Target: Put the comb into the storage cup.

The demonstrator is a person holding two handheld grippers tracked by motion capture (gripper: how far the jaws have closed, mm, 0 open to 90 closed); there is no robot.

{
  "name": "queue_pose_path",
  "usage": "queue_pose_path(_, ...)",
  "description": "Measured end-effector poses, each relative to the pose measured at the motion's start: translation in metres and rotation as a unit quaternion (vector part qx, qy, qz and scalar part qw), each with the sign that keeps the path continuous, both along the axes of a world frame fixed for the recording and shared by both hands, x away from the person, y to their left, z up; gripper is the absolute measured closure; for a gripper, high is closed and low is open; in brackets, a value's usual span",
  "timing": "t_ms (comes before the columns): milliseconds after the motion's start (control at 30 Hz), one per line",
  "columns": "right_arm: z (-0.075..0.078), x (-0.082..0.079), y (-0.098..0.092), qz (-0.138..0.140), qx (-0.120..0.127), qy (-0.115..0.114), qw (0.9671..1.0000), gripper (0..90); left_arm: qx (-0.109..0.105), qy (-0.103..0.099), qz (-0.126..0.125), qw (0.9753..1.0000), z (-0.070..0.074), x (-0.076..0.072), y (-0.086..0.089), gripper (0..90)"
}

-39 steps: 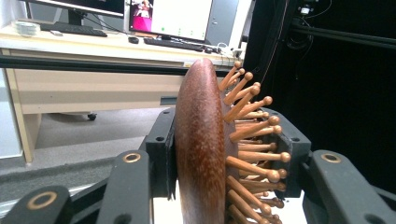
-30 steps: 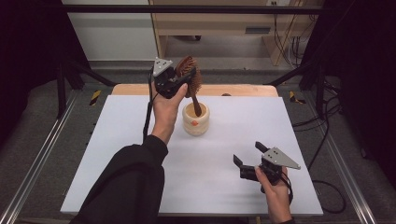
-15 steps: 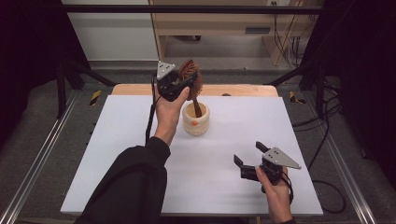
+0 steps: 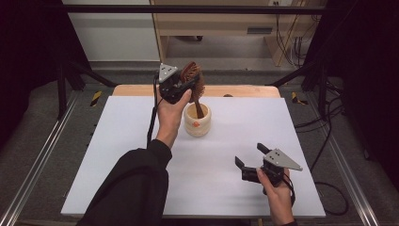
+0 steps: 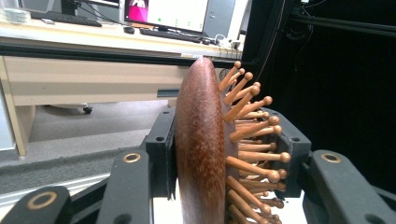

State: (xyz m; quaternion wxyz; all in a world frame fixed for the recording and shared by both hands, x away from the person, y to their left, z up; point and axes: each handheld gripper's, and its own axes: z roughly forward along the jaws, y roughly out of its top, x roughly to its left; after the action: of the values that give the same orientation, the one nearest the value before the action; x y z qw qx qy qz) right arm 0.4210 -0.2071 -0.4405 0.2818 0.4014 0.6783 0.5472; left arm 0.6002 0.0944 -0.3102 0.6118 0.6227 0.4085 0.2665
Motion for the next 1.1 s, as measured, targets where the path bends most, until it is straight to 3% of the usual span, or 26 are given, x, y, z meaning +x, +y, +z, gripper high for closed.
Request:
queue_pose_path(333,-0.001,0.001,-0.002,-0.004,-0.001,0.001,1.0000,3.4,0.012,0.001,-0.004,0.9999,-0.007,0.001,-0.004,51.3)
queue_pose_path(767,0.000,0.000,-0.003,-0.003,0.002,0.001,1.0000,3.4,0.003,0.006,-0.001,1.0000,-0.010,0.002,-0.002,51.2)
queue_pose_path(1100,0.000,0.001,-0.004,-0.005,0.003,0.000,1.0000,3.4,0.010,0.012,0.001,0.9999,-0.014,-0.003,-0.002,51.1)
